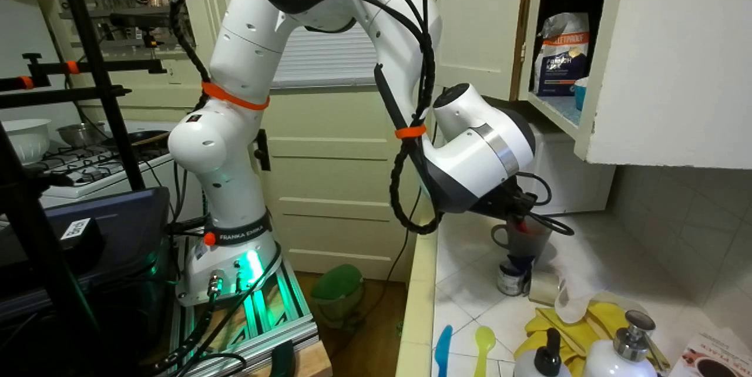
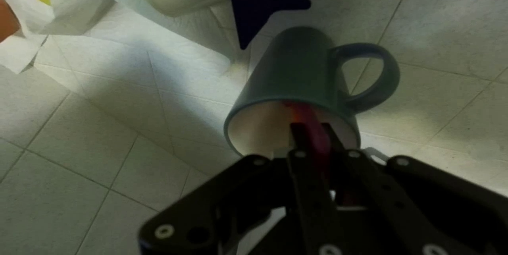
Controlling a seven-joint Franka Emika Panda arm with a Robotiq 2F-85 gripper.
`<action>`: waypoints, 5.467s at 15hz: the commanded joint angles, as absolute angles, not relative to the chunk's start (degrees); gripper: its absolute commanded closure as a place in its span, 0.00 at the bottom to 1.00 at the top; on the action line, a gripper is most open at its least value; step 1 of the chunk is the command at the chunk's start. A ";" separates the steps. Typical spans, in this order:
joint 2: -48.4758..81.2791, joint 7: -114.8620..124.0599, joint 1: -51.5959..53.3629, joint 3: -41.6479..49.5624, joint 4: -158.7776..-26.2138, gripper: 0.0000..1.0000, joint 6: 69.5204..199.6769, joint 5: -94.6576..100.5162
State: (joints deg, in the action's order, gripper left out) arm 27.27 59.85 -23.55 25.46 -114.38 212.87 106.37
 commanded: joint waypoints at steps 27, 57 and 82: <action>0.44 71.53 -19.90 25.05 -133.96 0.97 202.34 105.03; -20.14 77.23 -15.78 11.55 -143.25 0.97 171.05 99.60; -25.95 84.37 -15.55 2.92 -143.92 0.97 163.20 94.51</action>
State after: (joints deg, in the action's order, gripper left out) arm -24.22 84.42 -15.64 3.60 -142.50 164.80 96.04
